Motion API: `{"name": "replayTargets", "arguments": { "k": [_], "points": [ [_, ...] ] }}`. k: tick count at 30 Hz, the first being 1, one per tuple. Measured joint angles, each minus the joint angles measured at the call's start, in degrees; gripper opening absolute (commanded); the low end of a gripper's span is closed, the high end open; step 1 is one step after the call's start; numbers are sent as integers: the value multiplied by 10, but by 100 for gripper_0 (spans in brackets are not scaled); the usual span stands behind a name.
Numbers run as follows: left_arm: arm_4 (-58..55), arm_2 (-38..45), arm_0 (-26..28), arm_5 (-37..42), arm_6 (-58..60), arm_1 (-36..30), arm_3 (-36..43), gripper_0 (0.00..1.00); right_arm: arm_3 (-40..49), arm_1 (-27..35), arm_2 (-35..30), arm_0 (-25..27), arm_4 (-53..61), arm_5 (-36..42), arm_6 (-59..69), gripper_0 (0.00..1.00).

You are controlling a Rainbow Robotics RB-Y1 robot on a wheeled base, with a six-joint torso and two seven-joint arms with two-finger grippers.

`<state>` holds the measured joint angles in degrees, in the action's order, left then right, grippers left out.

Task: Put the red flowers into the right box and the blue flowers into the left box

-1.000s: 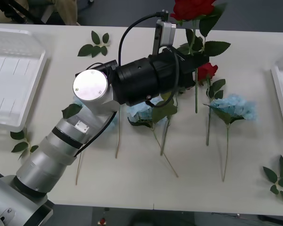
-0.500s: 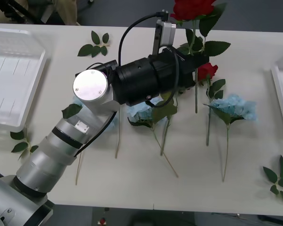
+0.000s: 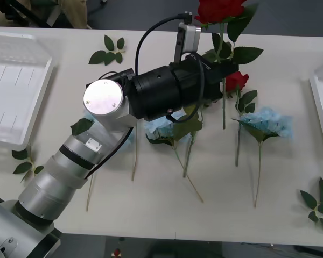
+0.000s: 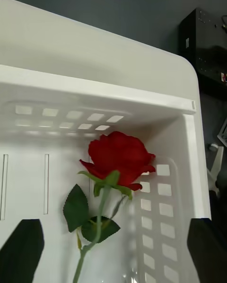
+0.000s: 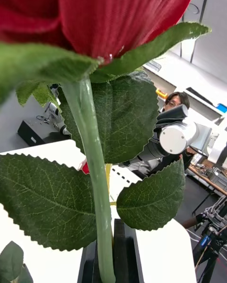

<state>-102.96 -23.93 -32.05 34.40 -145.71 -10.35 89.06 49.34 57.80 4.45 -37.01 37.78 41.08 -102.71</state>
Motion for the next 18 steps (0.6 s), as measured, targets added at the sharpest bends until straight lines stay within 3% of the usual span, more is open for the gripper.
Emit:
{"name": "replayTargets", "arguments": {
  "k": [4, 9, 13, 18],
  "points": [
    [0, 0, 0, 0, 0, 0, 0, 0, 0, 0, 0, 0, 42, 0, -9, 98],
    [0, 0, 0, 0, 0, 0, 0, 0, 22, 0, -1, 0, 120, 39, -116, 98],
    [0, 0, 0, 0, 0, 0, 0, 0, 90, 0, -25, 17, 186, 73, -132, 99],
    [0, 0, 0, 0, 0, 0, 0, 0, 202, 0, -93, 80, 310, 118, -182, 99]
  ]
}}
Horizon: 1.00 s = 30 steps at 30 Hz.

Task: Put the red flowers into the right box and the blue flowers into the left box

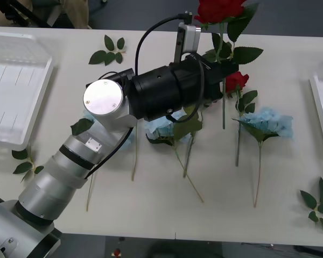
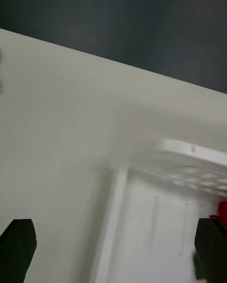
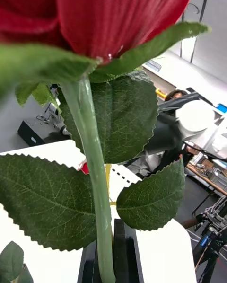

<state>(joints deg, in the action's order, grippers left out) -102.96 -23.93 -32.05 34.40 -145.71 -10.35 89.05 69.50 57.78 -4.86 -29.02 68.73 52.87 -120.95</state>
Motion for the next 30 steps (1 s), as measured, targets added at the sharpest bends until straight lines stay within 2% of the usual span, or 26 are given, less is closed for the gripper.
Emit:
{"name": "replayTargets", "arguments": {
  "k": [6, 13, 21, 26, 30],
  "points": [
    [0, 0, 0, 0, 0, 0, 0, 0, 93, 0, -96, 87, 120, 68, -83, 98],
    [0, 0, 0, 0, 0, 0, 0, 0, 130, 0, -167, 160, 284, 118, -184, 99],
    [0, 0, 0, 0, 0, 0, 0, 0, 130, -1, -176, 212, 443, 147, -280, 99],
    [0, 0, 0, 0, 0, 0, 0, 0, 130, -21, -176, 249, 491, 150, -344, 100],
    [0, 0, 0, 0, 0, 0, 0, 0, 130, -48, -176, 265, 502, 197, -344, 100]
  ]
}}
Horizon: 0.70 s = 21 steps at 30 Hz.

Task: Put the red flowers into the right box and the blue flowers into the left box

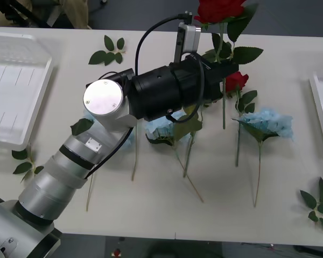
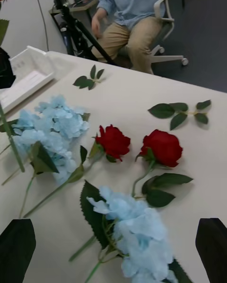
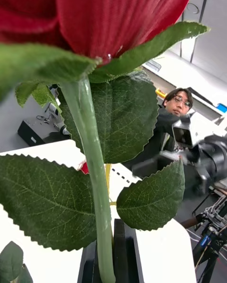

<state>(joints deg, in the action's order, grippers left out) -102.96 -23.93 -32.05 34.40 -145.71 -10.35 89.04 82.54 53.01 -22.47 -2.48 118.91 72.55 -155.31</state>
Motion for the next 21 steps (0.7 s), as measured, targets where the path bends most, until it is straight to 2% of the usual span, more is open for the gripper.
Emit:
{"name": "replayTargets", "arguments": {
  "k": [8, 21],
  "points": [
    [0, 0, 0, 0, 0, 0, 0, 0, 0, -73, 6, 6, 9, 23, 0, 100],
    [0, 0, 0, 0, 0, 0, 0, 0, 0, -139, 111, -4, 50, -6, 0, 100]
  ]
}}
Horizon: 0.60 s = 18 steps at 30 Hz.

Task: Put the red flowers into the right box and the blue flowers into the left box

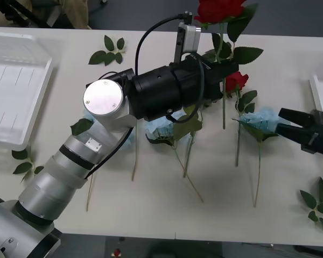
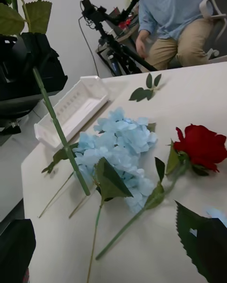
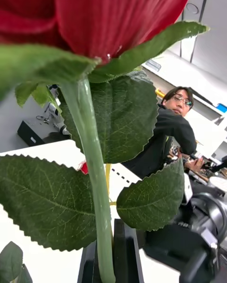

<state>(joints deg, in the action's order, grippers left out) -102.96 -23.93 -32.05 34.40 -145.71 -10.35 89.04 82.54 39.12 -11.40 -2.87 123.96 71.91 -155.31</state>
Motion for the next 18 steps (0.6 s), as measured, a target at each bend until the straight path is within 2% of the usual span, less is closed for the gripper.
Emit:
{"name": "replayTargets", "arguments": {
  "k": [10, 18],
  "points": [
    [0, 0, 0, 0, 0, 0, 0, 0, 0, -37, 38, -43, 0, -8, 0, 100],
    [0, 0, 0, 0, 0, 0, 0, 0, 0, -40, 48, -64, -15, 4, 0, 100]
  ]
}}
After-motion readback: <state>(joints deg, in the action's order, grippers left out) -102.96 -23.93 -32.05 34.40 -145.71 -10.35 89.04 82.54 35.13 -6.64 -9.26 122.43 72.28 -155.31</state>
